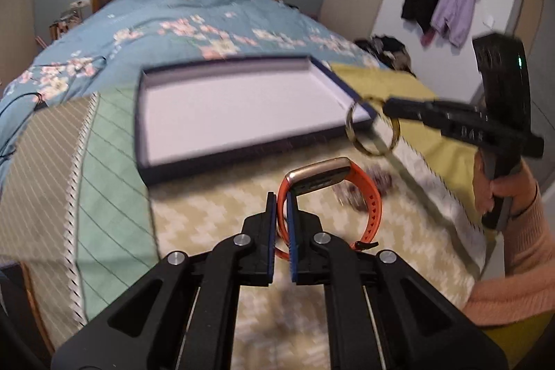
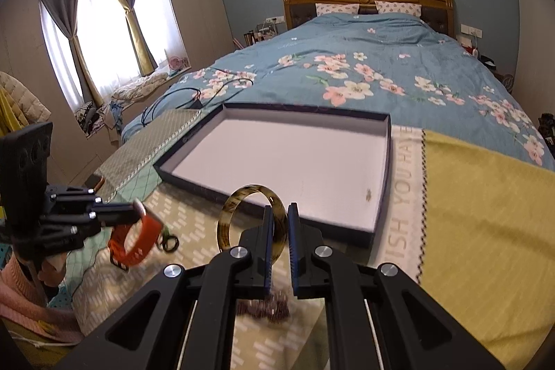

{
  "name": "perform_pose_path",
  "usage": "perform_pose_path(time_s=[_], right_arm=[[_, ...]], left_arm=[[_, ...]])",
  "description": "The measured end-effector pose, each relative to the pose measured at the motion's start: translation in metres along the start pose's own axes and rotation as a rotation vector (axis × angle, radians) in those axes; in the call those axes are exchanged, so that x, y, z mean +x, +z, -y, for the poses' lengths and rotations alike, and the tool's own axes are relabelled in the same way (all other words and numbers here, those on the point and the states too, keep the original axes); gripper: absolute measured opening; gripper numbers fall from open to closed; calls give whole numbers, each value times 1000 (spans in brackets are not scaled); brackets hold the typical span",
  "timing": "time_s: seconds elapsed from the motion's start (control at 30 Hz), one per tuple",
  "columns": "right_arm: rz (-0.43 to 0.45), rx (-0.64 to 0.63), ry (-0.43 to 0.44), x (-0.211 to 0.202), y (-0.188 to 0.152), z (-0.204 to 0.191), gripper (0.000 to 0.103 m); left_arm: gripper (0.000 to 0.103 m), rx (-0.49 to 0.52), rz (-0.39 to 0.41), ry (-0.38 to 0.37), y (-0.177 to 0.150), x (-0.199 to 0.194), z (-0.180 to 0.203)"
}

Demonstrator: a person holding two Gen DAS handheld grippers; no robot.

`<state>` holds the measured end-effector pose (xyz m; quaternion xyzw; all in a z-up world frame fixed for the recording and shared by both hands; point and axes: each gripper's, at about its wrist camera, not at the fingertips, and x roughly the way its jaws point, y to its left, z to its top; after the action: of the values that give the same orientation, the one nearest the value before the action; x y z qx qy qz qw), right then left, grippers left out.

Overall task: Organize jewelry
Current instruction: 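Release the watch band in the box with the left tool while the right releases the bangle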

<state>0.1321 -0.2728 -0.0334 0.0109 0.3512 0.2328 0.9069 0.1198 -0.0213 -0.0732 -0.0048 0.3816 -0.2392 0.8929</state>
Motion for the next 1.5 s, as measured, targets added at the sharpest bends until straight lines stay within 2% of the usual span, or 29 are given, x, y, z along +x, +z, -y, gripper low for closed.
perform_pose_path(time_s=[0.13,0.33,0.7,1.1,1.27,1.33,1.4,1.43,1.5], right_arm=[[19,-22,-4,9,20,-1,7],[32,-10,-18,38,55,11,7],[-41,46,-87,110,93,44,7],[-169,43,-121,161,104,48,6],[-195,54,-137,168,106,49,8],[-195,55,-138,168,106,49,9],[-185,56,-138,165,104,49,16],[-178,59,-136,162,103,50,23],[-158,61,-126,152,97,50,25]], left_arm=[[6,-11,52,44,24,-2,-14],[6,-44,57,97,69,19,-39],[6,-41,-11,143,128,90,-65],[6,-8,-126,212,156,165,-85],[10,-36,-177,229,161,187,-95],[14,-63,-179,240,162,190,-100],[19,-80,-151,228,161,185,-103],[22,-81,-136,232,160,181,-103],[25,-70,-97,240,156,168,-100]])
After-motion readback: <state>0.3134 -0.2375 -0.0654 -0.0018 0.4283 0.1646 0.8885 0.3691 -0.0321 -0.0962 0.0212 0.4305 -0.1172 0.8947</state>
